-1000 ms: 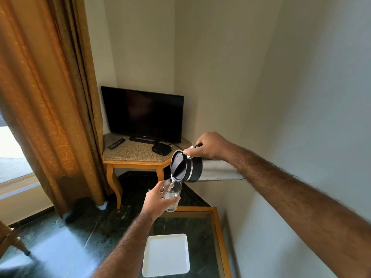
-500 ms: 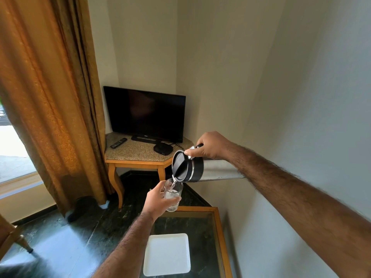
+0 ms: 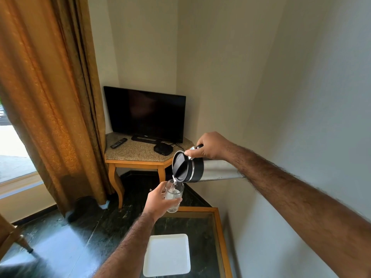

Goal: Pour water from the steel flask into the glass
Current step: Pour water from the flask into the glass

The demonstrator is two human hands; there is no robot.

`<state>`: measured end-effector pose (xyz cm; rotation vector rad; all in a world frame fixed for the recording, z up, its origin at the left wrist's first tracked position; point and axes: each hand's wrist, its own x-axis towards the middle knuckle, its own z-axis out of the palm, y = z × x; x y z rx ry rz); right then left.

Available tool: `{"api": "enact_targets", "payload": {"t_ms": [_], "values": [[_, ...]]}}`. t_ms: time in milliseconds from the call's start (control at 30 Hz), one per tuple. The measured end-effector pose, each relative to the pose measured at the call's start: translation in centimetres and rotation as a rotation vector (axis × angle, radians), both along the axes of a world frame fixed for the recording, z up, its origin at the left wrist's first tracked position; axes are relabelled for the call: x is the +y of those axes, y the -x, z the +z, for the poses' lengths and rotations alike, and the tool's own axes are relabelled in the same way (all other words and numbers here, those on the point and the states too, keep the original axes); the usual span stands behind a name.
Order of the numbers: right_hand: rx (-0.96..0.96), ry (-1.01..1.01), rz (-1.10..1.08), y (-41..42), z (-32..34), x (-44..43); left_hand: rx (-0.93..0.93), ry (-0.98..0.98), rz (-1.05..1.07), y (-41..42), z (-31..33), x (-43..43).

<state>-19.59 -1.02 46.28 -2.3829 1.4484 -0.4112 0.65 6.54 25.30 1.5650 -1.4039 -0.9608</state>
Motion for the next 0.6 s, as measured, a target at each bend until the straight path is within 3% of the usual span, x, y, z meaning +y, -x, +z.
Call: {"api": "enact_targets", "payload": {"t_ms": [600], "values": [[0.006, 0.005, 0.011, 0.15, 0.16, -0.33, 0.022, 0.005, -0.003, -0.14, -0.29, -0.58]]}}
